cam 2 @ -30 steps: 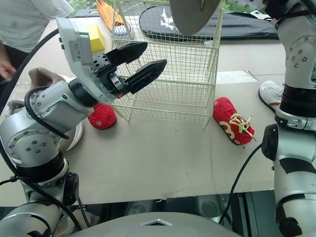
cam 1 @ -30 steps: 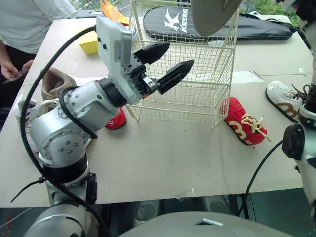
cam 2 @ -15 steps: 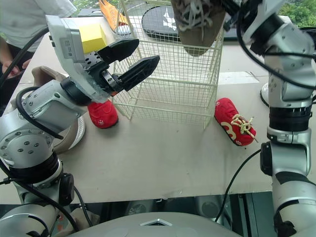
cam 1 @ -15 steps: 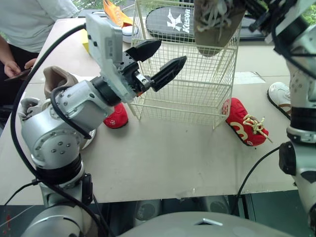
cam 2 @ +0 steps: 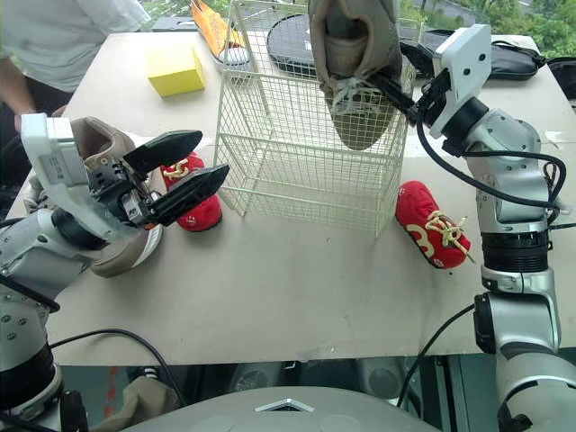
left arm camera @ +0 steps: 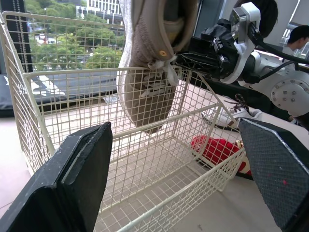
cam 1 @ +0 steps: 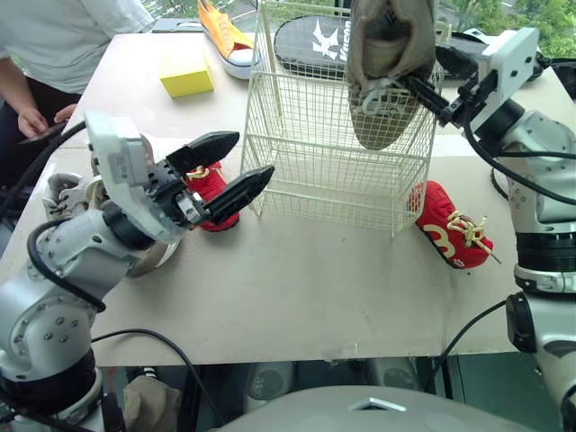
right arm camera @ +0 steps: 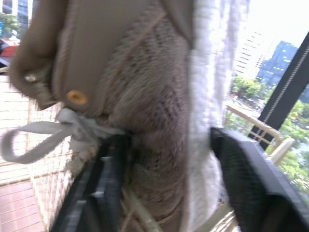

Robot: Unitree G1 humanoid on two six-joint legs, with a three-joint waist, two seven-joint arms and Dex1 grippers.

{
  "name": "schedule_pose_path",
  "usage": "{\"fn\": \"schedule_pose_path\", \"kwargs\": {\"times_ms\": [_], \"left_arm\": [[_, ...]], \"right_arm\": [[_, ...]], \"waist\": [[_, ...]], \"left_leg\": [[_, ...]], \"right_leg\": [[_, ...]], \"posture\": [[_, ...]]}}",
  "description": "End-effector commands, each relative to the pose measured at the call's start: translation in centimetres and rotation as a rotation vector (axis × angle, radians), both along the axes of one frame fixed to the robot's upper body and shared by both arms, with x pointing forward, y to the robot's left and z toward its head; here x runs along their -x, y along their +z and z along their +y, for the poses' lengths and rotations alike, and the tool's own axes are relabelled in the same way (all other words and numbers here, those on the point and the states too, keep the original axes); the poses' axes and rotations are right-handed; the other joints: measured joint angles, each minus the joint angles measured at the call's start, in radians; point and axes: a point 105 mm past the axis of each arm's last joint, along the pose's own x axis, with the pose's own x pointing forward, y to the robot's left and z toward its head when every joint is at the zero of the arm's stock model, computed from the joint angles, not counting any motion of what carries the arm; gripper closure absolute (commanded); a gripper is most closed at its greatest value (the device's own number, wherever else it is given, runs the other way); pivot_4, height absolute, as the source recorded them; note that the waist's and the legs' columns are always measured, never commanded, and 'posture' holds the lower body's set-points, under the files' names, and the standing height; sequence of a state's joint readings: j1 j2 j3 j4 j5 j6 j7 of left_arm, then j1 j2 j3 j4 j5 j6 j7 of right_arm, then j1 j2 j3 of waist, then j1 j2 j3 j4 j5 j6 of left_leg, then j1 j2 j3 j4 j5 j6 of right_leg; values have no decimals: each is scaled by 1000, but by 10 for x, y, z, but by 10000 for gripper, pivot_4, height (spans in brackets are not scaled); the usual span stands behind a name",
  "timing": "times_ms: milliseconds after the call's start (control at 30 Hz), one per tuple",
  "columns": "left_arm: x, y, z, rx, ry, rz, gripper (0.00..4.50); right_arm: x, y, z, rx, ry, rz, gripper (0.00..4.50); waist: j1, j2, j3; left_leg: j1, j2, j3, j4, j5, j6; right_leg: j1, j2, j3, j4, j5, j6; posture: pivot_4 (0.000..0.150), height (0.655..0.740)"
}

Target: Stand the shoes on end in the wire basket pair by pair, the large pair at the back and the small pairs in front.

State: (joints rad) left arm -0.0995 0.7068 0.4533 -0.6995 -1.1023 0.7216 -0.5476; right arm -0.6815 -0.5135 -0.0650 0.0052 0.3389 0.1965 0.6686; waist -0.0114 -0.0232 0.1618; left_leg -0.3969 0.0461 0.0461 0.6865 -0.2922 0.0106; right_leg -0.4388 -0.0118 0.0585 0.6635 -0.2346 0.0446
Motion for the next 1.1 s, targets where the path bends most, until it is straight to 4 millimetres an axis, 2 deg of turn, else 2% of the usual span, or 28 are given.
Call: {"fn": "schedule_pose_path", "kwargs": {"times_ms": [33, 267, 367, 500, 533, 633, 700, 833, 967, 1033, 1100], "left_arm": [[10, 7, -6, -25, -41, -56, 0], [12, 4, -10, -31, -87, -41, 0], [9, 4, -11, -5, -93, -31, 0], [6, 4, -14, 52, -105, -8, 0], [6, 3, -16, 66, -118, 3, 0], [14, -4, -25, 76, -205, 64, 0], [23, -15, -30, 39, -267, 111, 0], [31, -34, -28, -40, -295, 153, 0], [32, -49, -15, -27, -223, 194, 0], [30, -54, -3, 6, -142, 206, 0], [24, -56, 19, 91, -13, 232, 0]], "right_arm": [[10, 16, -13, 10, -31, -46, 795], [34, 31, -35, 128, -39, -60, 272], [43, 44, -45, 130, -83, -97, 272], [75, 53, -46, 38, 35, -24, 272], [87, 48, -42, 32, 97, 25, 272], [124, 14, -25, 108, 262, 207, 272], [137, -10, -15, 154, 291, 293, 272], [154, -42, 0, 183, 333, 378, 272], [163, -65, 6, 216, 341, 374, 272], [168, -72, 10, 223, 375, 360, 272], [173, -72, 16, 215, 431, 317, 272]], "waist": [[0, 0, 0], [0, 0, 0], [-4, 0, 0], [-1, 0, 0], [1, 0, 0], [5, 0, 0], [5, -1, -1], [-6, -1, -1], [-2, -1, -1], [-1, -1, -1], [-2, -2, -2]], "left_leg": [[0, 0, 0, 0, 0, 0], [-1, 0, 0, 0, 0, 0], [0, 0, 0, 0, 0, 1], [0, 1, -1, -1, -1, 1], [0, 1, -1, -1, -1, 1], [-2, 1, -4, 0, -1, 1], [-2, 1, -4, -1, -1, 1], [1, 1, -5, 0, -1, 1], [4, 1, -4, 0, -1, 1], [5, 1, -4, 0, -1, 1], [5, 1, -4, 0, -1, 1]], "right_leg": [[0, 0, 0, 0, 0, 0], [0, 0, -1, -1, 0, 0], [0, 0, 0, -1, 0, 0], [0, 1, 0, 0, 0, 0], [0, 1, 0, 0, 0, 0], [1, 0, -3, -2, 0, 0], [1, 0, -4, -2, 0, 0], [1, 1, 0, -1, 0, 1], [4, 2, -1, -1, -1, 0], [5, 2, -1, -1, -1, 0], [5, 2, -1, -1, -1, 1]], "posture": [[1500, 7400], [1500, 7400], [1500, 7400], [1500, 7400], [1500, 7400], [1500, 7400], [1500, 7400], [1500, 7400], [1500, 7400], [1500, 7400], [1500, 7400]]}}
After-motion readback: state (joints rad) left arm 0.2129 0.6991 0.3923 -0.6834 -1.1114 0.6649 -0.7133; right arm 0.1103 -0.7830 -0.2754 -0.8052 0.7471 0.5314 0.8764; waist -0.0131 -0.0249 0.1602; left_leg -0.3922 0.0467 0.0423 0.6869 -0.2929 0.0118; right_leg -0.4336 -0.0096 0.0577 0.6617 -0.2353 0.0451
